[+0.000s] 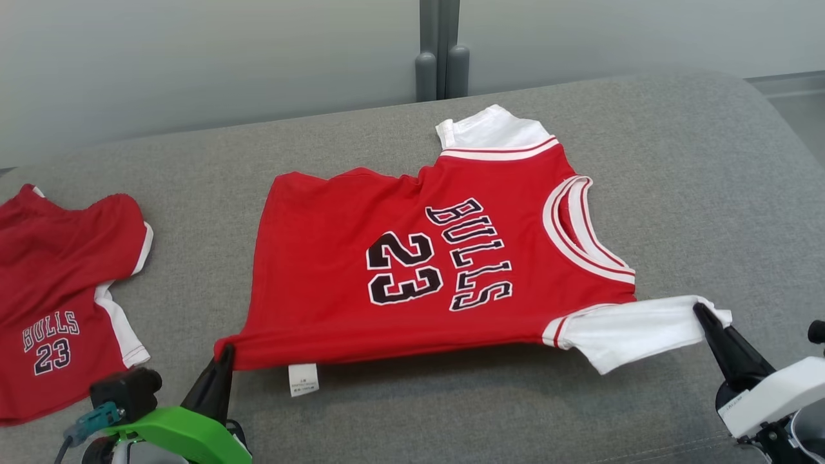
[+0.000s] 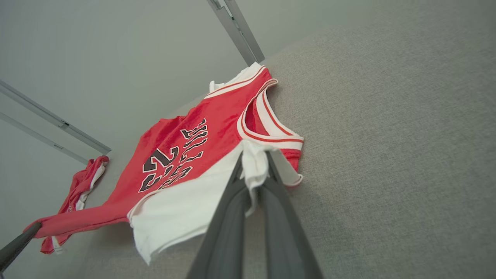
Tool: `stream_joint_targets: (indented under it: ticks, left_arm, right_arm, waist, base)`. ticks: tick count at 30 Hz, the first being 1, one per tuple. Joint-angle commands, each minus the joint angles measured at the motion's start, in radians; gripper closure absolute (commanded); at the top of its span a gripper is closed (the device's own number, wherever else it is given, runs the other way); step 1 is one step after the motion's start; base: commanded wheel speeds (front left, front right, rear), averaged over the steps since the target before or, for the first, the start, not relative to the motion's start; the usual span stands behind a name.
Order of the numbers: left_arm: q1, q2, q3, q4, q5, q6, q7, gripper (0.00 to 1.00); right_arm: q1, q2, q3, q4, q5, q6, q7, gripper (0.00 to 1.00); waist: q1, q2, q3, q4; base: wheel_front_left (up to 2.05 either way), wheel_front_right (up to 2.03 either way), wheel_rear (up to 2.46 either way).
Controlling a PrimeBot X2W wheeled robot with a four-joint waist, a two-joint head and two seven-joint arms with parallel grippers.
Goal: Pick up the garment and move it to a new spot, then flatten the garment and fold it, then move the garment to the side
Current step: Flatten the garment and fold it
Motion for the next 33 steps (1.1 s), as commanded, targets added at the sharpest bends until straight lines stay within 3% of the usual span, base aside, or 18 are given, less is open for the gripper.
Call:
stream_joint_targets:
  ticks: [1,9,16,33]
  left_arm:
    - [-0.029,-0.003,0.002,0.009,0.005,-0.001,0.008,1.00]
    - [-0.128,-0.032,-0.003,0.057,0.016,-0.024,0.032,1.00]
    - [-0.261,-0.076,-0.007,0.153,0.029,-0.058,0.048,1.00]
    - [-0.415,-0.150,-0.025,0.331,0.046,-0.111,0.041,1.00]
  right_arm:
    - [-0.023,0.017,-0.020,-0.008,-0.019,0.000,0.012,1.00]
    - [-0.144,0.082,-0.075,0.007,-0.071,0.000,0.040,1.00]
    - [-0.280,0.104,-0.063,0.088,-0.104,0.000,0.028,1.00]
    - [-0.461,0.077,0.010,0.271,-0.072,0.000,-0.058,1.00]
  waist:
    - [0.0001,0.0000,0.012,0.003]
    - [0.0001,0.0000,0.088,0.009]
    - [0.0001,0.0000,0.173,0.019]
    - [0.0001,0.0000,0.240,0.027]
  base:
    - [0.00,0.00,0.00]
    - [0.00,0.00,0.00]
    - [0.00,0.00,0.00]
    - [0.00,0.00,0.00]
